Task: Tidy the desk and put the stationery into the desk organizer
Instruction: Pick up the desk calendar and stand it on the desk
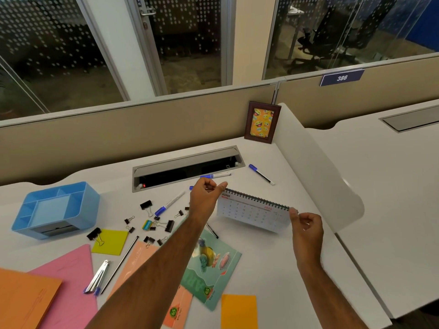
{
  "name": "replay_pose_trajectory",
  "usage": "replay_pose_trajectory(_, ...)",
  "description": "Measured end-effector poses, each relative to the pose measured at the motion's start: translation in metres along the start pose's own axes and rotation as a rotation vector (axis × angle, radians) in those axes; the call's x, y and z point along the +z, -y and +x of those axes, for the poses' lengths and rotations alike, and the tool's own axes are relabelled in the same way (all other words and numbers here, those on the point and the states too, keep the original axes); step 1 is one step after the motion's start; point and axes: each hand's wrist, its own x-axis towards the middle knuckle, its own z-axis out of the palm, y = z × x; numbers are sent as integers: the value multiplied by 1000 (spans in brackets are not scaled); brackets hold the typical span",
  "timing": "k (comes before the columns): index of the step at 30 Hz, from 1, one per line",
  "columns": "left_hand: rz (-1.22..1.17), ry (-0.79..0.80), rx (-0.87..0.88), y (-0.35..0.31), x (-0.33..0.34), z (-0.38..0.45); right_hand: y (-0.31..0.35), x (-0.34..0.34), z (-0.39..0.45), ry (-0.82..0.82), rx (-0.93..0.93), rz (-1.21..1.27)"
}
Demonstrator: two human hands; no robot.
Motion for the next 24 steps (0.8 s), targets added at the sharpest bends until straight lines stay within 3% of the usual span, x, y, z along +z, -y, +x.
replay_pose_trajectory(24, 19, 147, -318, -13, 37, 35, 11, 36, 43, 173, 127, 89)
